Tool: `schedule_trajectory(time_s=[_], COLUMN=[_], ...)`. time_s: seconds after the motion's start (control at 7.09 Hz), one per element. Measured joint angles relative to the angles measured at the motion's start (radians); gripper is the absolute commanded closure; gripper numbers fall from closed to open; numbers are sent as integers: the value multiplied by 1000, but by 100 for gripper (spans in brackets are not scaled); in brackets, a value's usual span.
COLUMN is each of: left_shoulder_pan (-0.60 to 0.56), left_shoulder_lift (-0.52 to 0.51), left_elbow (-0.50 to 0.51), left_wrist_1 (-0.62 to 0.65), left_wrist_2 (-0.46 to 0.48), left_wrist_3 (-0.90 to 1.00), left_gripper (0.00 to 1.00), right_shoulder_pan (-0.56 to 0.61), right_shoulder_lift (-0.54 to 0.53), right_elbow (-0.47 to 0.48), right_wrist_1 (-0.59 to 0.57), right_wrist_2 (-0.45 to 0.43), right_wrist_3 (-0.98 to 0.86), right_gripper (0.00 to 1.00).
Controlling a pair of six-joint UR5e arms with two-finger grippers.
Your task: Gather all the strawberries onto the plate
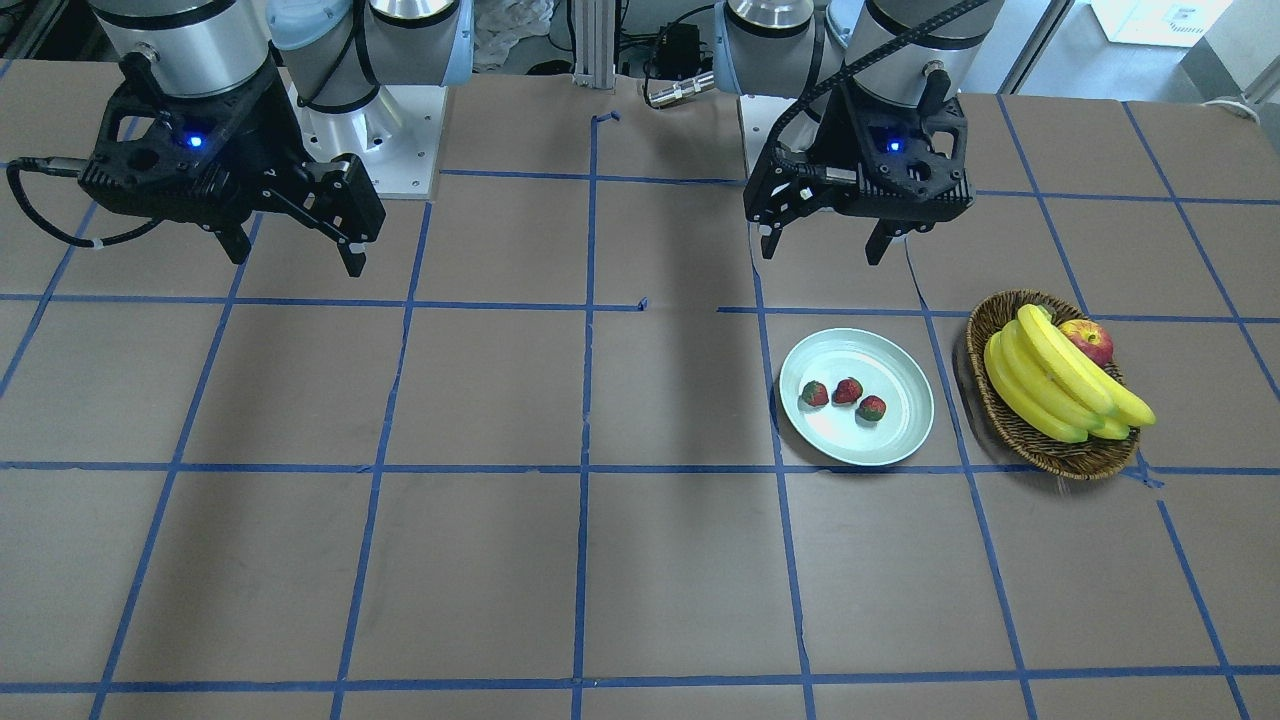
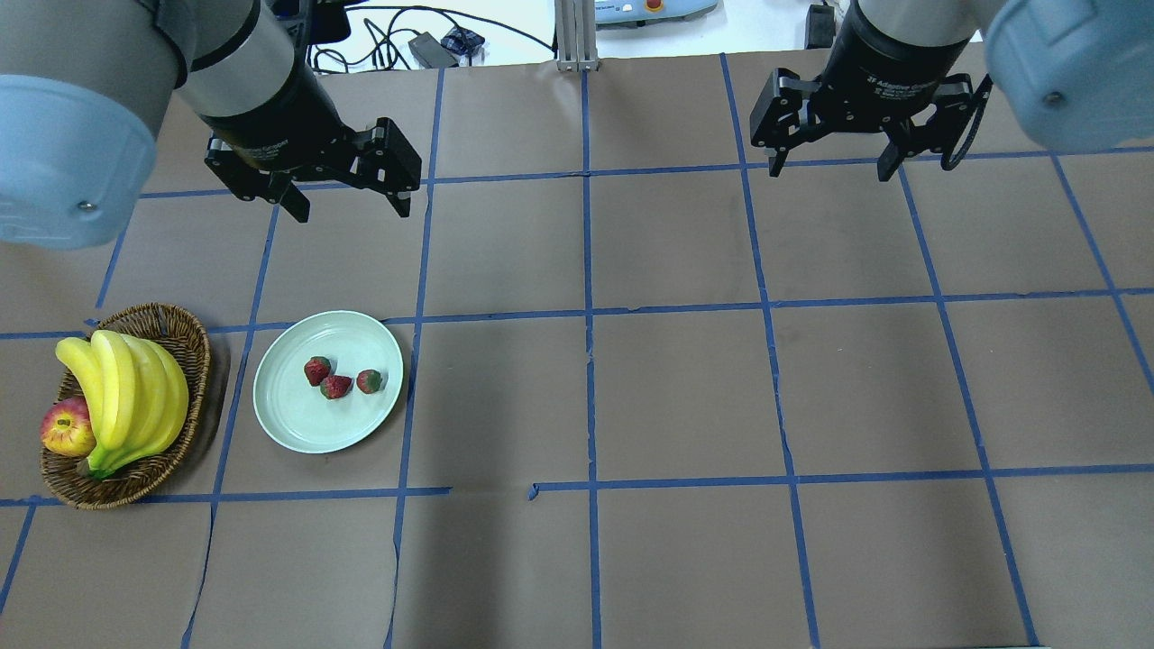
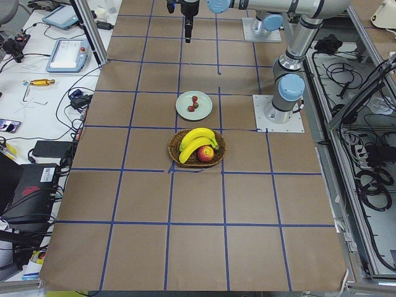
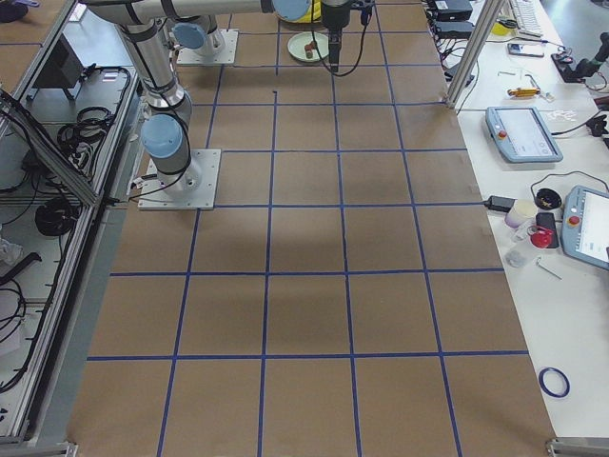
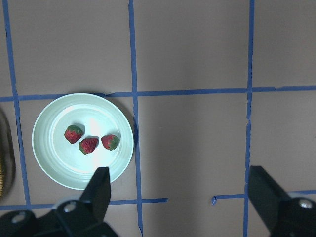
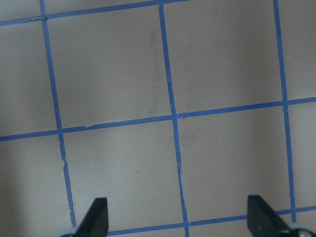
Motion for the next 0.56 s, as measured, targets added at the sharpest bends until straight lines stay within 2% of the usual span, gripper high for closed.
schedule_trajectory(time_s=[0.56], left_shoulder_pan=[1], left_shoulder_lift=[-6], left_elbow=[-3], left_wrist_1=[19], left_wrist_2=[58], left_wrist_3=[-2], left_gripper=[0], right_shoulder_pan=[4], right_shoulder_lift=[-2], right_elbow=[0], right_wrist_1=[1], right_wrist_2=[-25], right_wrist_3=[-11], right_gripper=[0])
